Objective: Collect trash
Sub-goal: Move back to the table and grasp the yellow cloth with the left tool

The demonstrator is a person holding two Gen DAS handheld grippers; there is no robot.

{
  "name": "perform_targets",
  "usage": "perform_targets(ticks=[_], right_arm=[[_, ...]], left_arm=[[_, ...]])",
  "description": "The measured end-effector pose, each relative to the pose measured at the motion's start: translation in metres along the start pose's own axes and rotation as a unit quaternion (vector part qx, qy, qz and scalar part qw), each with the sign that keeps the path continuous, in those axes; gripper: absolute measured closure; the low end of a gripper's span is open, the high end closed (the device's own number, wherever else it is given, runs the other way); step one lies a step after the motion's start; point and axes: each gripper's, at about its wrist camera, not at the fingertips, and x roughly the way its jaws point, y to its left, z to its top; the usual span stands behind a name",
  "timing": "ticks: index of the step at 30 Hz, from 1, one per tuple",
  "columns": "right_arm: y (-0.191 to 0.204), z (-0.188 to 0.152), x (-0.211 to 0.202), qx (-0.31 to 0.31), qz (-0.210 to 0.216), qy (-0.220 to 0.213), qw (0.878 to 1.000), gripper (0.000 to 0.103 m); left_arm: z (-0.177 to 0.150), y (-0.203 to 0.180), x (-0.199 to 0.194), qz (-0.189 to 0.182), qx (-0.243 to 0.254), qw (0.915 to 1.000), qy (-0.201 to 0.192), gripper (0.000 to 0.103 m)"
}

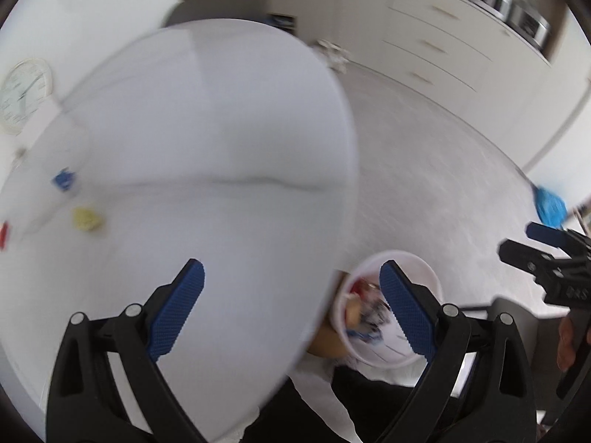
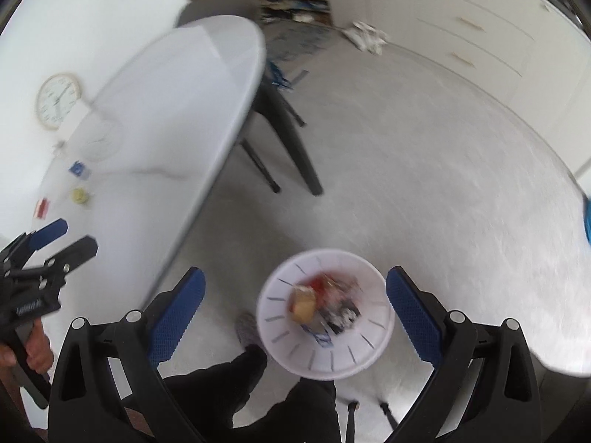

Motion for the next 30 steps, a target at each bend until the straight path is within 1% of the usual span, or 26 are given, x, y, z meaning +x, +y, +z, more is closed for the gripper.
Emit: perform_targets(ticks=[4,7,10,13,15,18,20,21,23,24,27,30], right_arm=[[0.064,0.026,-0.001,-0.068,0.023,-0.024,0.997,0.005],[0.104,0.037,0.000,-0.101,0.038,-0.035,0.994,0.003],[0.136,0.044,0.002,-0.118,0.057,-0.041,0.991,0.003],[0.159,0.046,0.004,-0.123,0.073,-0.038,0.989,0.003],[0.172,0.047,0.003,-0.124,0.078,-0.035,0.989,0.003],[0.186,0.046,0.001,-0.128,0.080,-0.033,0.988,0.003],[0.191,0.045,0.000,-0.133,0.074,-0.033,0.988,0.003],[0.192,0.044,0.000,-0.135,0.071,-0.032,0.988,0.003],[0.194,0.043,0.000,-0.137,0.067,-0.029,0.988,0.003],[0.196,0.042,0.002,-0.137,0.066,-0.028,0.988,0.003],[0.198,0.042,0.005,-0.133,0.061,-0.021,0.989,0.003],[0.196,0.040,0.008,-0.127,0.058,-0.013,0.990,0.003]], left_arm=[[0.006,0.070,-0.008,0.046,-0.063,0.9969,-0.015,0.011],[0.007,0.113,-0.006,0.065,-0.098,0.9930,-0.014,0.011],[0.006,0.144,-0.007,0.078,-0.117,0.9900,-0.015,0.011],[0.003,0.163,-0.002,0.090,-0.124,0.9880,-0.014,0.011],[0.004,0.175,0.009,0.092,-0.133,0.9868,-0.009,0.011],[0.009,0.201,0.040,0.092,-0.158,0.9832,0.007,0.011],[0.013,0.218,0.061,0.093,-0.185,0.9782,0.016,0.011],[0.016,0.229,0.074,0.095,-0.203,0.9742,0.022,0.011],[0.018,0.243,0.089,0.097,-0.227,0.9688,0.025,0.012],[0.020,0.249,0.096,0.098,-0.236,0.9663,0.029,0.014],[0.025,0.262,0.115,0.099,-0.251,0.9621,0.038,0.026],[0.027,0.264,0.125,0.103,-0.249,0.9618,0.047,0.037]])
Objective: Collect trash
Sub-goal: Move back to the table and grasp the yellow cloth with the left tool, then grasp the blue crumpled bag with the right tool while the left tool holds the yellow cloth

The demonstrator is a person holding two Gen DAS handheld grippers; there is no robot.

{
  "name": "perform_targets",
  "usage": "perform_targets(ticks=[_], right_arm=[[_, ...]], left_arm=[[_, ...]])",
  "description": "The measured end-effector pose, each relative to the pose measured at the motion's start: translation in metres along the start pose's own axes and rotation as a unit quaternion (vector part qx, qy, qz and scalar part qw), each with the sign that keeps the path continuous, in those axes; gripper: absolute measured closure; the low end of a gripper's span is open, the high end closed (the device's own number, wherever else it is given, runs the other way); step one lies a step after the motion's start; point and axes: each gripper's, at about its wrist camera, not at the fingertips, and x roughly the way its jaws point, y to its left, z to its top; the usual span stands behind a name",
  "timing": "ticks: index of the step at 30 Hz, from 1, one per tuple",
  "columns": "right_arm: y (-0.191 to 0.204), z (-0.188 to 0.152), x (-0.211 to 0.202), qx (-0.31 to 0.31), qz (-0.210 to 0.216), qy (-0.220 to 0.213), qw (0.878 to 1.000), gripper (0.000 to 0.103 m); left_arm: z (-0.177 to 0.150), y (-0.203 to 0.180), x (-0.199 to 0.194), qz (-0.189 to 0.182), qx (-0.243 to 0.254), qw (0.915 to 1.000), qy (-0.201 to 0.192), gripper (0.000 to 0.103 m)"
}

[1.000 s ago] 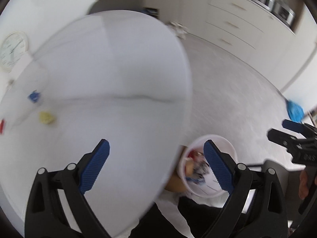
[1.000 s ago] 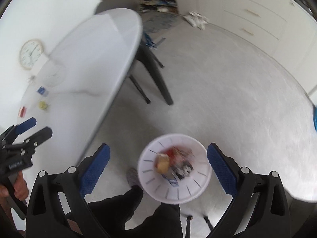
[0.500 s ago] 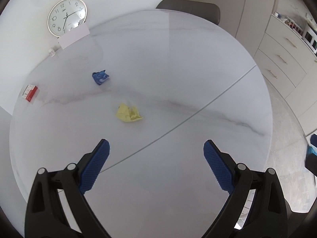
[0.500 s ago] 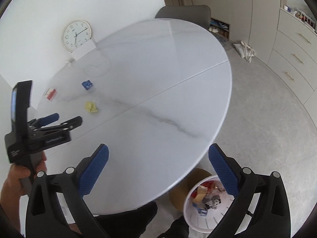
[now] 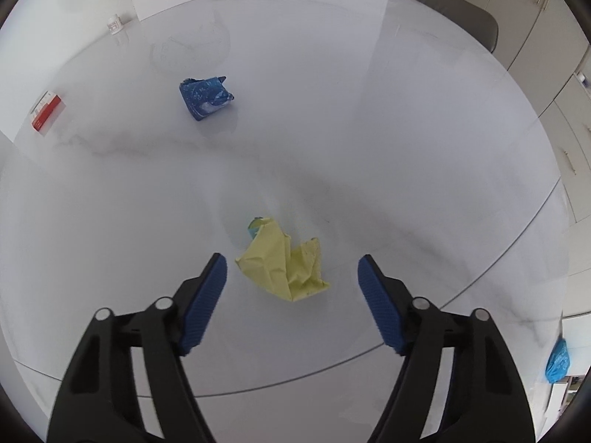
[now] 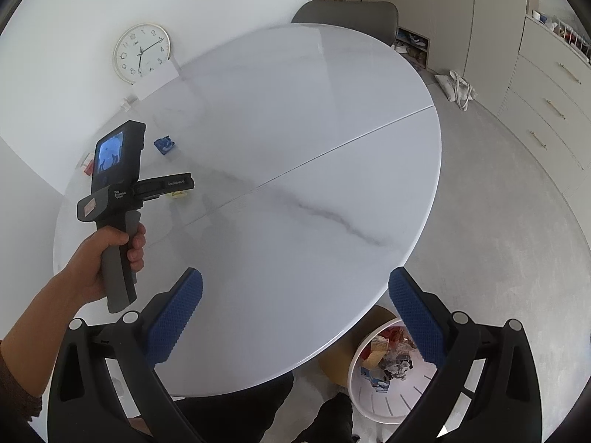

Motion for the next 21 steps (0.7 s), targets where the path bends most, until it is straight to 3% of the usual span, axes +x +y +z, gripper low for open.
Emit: perform_targets(ticks=[3,12,16,21], right_arm=[[-0.001,0.000,0.004,0.002,0.001,0.007,1.000,0.003],[0.022,0.020,0.023,-0.031,0.019,0.020,0.999,0.003],[0.066,0.062,0.052,-0.104,0.032,0.019,0.994,0.003],[0.148,0.120,0.118,-0.176,0.067,0.030,0.982,0.003]], left_arm=[[-0.001,0.000,0.006,-0.004,0.000,0.9999,0.010,0.051],[-0.002,0.013,-0.002,-0.019,-0.018,0.9997,-0.001,0.055],[-0.011,0.049,-0.035,-0.010,-0.035,0.9991,-0.022,0.055],[-0.021,0.107,-0.069,0.028,-0.063,0.9972,-0.030,0.055]])
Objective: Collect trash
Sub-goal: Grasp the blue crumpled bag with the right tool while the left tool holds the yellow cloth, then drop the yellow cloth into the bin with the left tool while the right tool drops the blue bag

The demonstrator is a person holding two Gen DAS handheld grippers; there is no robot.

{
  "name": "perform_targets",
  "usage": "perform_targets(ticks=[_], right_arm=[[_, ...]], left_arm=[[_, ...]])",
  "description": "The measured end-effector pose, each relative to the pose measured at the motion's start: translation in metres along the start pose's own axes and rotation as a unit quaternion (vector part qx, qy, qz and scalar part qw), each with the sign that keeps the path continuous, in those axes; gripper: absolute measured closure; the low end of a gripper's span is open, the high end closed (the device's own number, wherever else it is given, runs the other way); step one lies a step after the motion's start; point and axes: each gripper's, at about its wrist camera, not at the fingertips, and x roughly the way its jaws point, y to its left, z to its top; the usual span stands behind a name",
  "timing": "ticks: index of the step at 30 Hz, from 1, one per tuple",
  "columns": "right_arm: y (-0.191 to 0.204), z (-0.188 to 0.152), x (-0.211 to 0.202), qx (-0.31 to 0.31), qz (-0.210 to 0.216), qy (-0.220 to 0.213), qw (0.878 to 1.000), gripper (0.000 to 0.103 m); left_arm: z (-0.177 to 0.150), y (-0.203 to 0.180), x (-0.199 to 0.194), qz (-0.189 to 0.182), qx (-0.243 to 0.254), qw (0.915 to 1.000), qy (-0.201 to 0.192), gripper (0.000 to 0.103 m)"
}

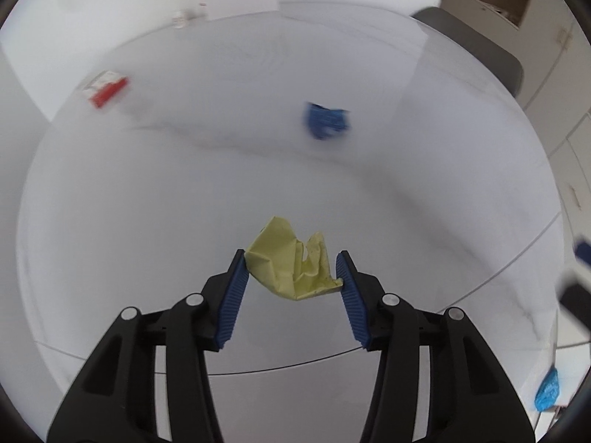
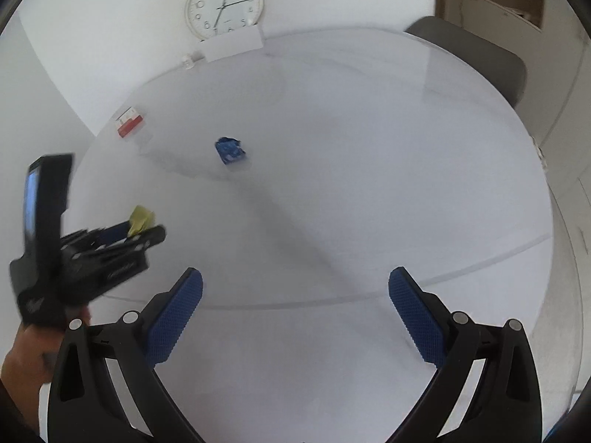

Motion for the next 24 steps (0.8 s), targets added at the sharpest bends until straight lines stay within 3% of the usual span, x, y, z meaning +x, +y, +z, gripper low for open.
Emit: perform_targets(ticks=[4,8,11,13,14,15,20,24], right_arm=[[0.046,0.064,0.076,-0.047,0.014,0.015,0.999,0.003],[0.078,0.108,0.145,-0.064,0.011,0.038,0.997,0.009],[0.093,0.125,0.184,-0.073,0.003,0.059,0.996,0.021],[0.098,0.128,0.201,-0.085,-0.004,0.074,0.994,0.040],[0.100,0.128,0.206,-0.089,-0.003,0.081,0.993,0.047],[0.101,0.127,0.211,-0.094,-0.001,0.090,0.992,0.063],[0.086,0.120,0.191,-0.076,0.011,0.070,0.995,0.066],[0.053,0.093,0.131,-0.030,0.029,0.034,0.999,0.066]], left_arm=[[-0.004,0.040,-0.013,0.030,-0.018,0.9994,0.006,0.055],[0.002,0.070,-0.009,0.029,-0.036,0.9989,0.011,0.054],[0.006,0.081,-0.005,0.026,-0.039,0.9988,0.013,0.054],[0.008,0.082,-0.002,0.025,-0.035,0.9990,0.015,0.054],[0.008,0.081,-0.001,0.025,-0.033,0.9990,0.016,0.054],[0.009,0.080,0.000,0.025,-0.032,0.9991,0.015,0.054],[0.009,0.061,-0.008,0.031,0.005,0.9995,0.004,0.054],[0.003,0.023,-0.026,0.012,0.058,0.9982,-0.007,0.054]])
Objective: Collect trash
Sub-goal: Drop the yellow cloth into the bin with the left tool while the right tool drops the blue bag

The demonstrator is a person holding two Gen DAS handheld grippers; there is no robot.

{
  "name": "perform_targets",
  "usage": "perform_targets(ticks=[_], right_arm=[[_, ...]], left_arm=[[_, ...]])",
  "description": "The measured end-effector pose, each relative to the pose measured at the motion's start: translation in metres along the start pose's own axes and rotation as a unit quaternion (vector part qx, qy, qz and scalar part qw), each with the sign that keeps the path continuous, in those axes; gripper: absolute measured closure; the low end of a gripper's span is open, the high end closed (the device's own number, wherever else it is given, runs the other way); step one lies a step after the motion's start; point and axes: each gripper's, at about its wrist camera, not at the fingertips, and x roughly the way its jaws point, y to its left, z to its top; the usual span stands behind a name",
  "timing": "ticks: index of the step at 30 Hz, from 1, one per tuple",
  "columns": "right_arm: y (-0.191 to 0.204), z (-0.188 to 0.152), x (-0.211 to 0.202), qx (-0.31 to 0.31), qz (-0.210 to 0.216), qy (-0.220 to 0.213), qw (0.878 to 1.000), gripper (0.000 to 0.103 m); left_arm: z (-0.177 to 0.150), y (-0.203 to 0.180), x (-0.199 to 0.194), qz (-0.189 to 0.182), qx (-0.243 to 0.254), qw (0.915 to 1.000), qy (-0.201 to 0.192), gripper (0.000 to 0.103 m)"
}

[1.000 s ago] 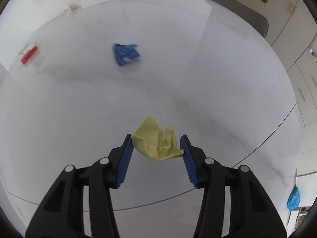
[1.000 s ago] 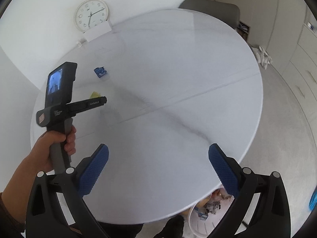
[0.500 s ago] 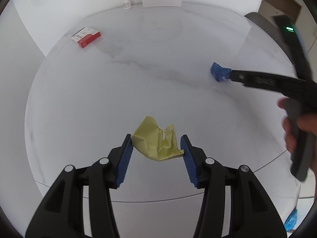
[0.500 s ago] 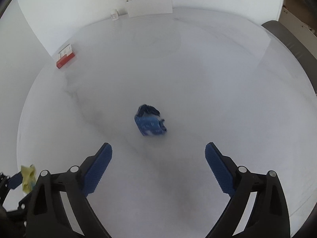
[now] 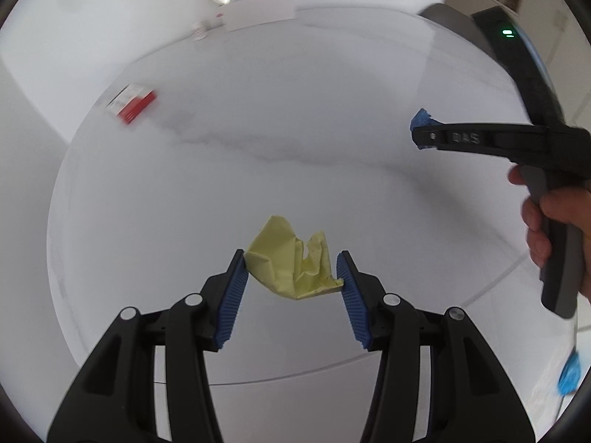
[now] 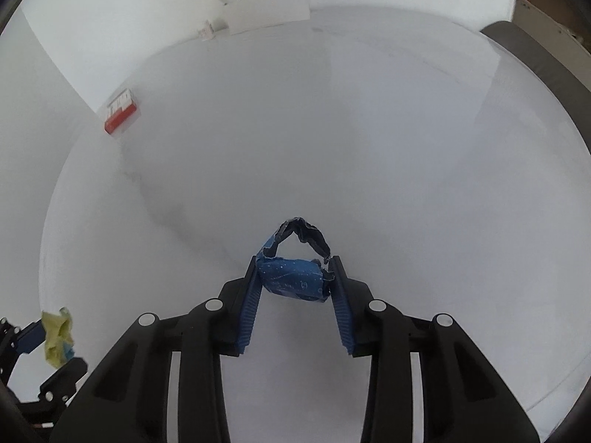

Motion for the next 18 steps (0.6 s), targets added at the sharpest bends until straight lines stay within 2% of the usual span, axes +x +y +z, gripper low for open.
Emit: perform_targets(ticks=[3,4,7,9,11,14,17,18], right_arm=[[-0.028,-0.054,-0.062,0.030,-0.006,-0.027,0.999,0.066],[-0.042,-0.085,-0.089,0.045,-0.015,-0.034,0.998,0.066],[-0.076,-0.166,-0.145,0.085,-0.051,-0.034,0.994,0.066],[-0.103,-0.230,-0.182,0.121,-0.077,-0.023,0.989,0.066],[-0.124,-0.283,-0.207,0.155,-0.103,-0.007,0.982,0.066],[-0.156,-0.365,-0.240,0.217,-0.135,0.014,0.967,0.065],[-0.183,-0.435,-0.262,0.286,-0.150,0.023,0.946,0.065],[-0.186,-0.447,-0.264,0.299,-0.152,0.022,0.942,0.065]], left_arm=[[-0.005,-0.044,-0.017,-0.035,0.051,0.9980,-0.009,0.054],[-0.010,-0.065,-0.025,-0.052,0.075,0.9957,-0.012,0.054],[-0.031,-0.130,-0.047,-0.116,0.144,0.9826,-0.012,0.054],[-0.052,-0.181,-0.059,-0.174,0.187,0.9669,0.001,0.054],[-0.073,-0.226,-0.068,-0.208,0.229,0.9508,0.014,0.054],[-0.113,-0.299,-0.081,-0.250,0.298,0.9209,0.032,0.054],[-0.146,-0.354,-0.089,-0.277,0.346,0.8949,0.051,0.054],[-0.158,-0.373,-0.091,-0.282,0.366,0.8853,0.053,0.054]])
